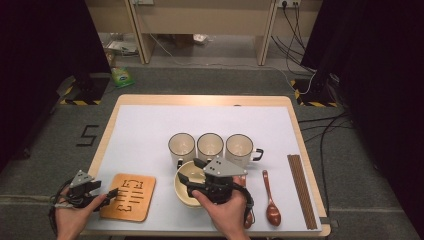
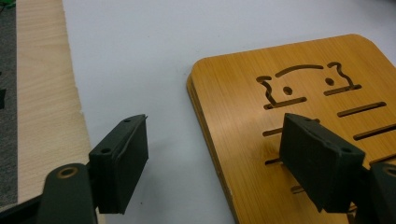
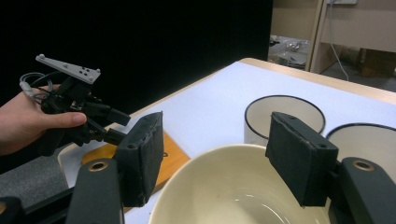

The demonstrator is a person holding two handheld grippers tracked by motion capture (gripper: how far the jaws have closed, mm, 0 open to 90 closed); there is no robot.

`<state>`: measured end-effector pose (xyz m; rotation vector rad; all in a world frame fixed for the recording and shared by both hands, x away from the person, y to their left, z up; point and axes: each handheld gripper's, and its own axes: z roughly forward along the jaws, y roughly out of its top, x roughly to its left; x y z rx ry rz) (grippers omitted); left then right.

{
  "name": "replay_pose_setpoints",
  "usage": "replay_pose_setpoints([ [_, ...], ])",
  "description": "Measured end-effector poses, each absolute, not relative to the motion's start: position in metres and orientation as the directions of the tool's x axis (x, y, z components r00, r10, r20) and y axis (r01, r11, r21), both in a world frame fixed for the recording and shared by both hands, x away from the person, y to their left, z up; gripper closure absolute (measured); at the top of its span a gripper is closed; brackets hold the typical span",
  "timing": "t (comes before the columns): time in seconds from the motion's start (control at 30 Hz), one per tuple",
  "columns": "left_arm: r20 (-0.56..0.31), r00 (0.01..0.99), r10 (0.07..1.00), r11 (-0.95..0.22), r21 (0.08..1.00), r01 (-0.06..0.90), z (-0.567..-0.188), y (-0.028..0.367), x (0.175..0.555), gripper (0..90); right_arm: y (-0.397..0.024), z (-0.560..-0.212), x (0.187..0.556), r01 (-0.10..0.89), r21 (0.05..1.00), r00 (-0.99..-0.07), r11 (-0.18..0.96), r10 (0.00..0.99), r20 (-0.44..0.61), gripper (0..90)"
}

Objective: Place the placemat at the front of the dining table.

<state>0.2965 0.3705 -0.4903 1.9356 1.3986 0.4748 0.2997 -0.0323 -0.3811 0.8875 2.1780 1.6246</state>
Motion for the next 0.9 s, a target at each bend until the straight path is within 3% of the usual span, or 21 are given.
replay_pose_setpoints([
  [0.9, -0.125, 0.305, 0.944, -0.132, 0.704, 0.698, -0.490, 0.381, 0.291, 27.4, 0.000, -0.385, 0.296, 0.292, 0.929, -0.810, 0.226, 0.574, 0.115, 37.4],
])
